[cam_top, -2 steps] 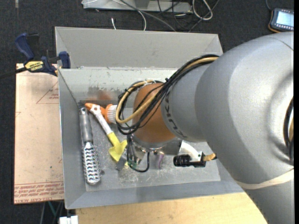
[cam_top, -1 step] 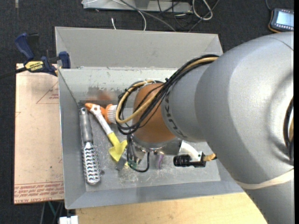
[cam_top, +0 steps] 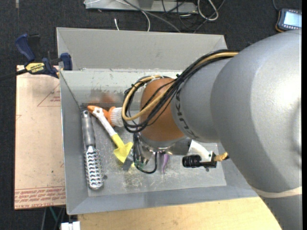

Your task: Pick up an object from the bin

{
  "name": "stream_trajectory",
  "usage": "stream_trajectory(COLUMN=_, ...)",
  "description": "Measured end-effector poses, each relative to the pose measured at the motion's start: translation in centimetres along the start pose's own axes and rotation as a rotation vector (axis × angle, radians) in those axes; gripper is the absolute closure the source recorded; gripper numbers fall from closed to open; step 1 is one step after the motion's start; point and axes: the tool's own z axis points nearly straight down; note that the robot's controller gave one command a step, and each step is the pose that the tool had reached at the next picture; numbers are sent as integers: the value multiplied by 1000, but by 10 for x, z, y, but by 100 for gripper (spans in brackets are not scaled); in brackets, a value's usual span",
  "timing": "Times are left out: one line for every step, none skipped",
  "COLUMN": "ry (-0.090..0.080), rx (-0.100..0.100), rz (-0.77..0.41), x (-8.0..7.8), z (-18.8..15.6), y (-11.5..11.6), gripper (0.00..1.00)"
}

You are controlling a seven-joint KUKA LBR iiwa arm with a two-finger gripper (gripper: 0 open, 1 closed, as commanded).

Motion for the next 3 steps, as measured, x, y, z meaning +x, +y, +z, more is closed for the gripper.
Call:
stream_trajectory(ry=-3, rx=-4, rz=-1, x=-1, z=-18, y=1, gripper=100)
stream_trajectory(ry=1, rx=0, rz=-3, x=1, z=-36, y=0, gripper=100)
stream_trajectory(ry=-1, rx=-2, rz=-3, x=0, z=-61, y=1, gripper=100)
